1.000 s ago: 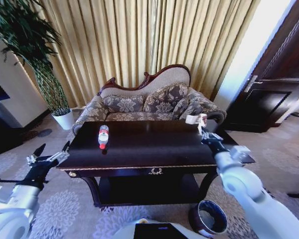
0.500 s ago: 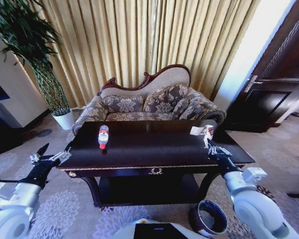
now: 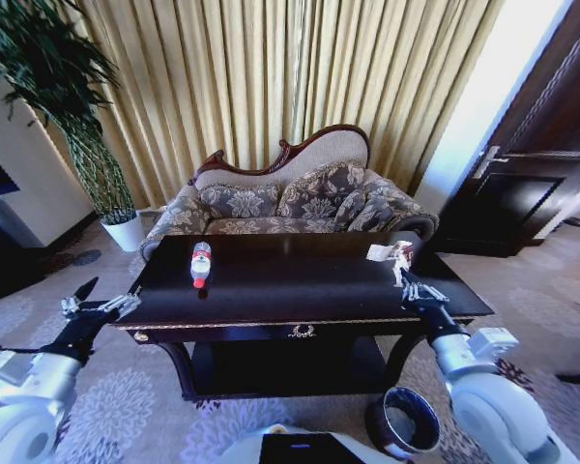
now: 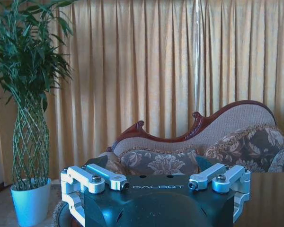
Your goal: Move to the front of the table and place the trash on the table into the trash bin.
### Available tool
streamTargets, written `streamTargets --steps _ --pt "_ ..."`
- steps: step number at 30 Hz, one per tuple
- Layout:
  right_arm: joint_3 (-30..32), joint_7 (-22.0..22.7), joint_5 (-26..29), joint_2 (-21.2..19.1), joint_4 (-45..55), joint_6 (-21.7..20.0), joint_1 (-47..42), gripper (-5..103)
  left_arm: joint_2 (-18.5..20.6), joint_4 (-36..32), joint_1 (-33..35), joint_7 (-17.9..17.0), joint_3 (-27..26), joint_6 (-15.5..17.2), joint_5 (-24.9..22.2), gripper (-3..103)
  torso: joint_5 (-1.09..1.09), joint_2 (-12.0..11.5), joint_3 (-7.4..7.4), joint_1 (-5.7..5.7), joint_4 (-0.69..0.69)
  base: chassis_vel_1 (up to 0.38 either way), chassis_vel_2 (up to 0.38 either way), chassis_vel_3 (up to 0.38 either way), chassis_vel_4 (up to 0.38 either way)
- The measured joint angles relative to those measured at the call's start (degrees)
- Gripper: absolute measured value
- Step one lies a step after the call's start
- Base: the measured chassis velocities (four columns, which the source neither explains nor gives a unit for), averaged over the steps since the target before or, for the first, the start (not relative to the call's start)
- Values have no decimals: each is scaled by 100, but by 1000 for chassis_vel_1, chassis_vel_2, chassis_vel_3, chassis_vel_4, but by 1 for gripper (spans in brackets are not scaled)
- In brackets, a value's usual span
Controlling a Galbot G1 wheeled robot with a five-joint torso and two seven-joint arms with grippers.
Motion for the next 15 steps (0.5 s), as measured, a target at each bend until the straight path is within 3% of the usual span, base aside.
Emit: streamTargets --steps 15 --pt "-233 -17 -294 186 -78 -20 55 0 68 178 -71 72 28 -106 -2 100 0 0 0 0 -1 58 -64 -57 71"
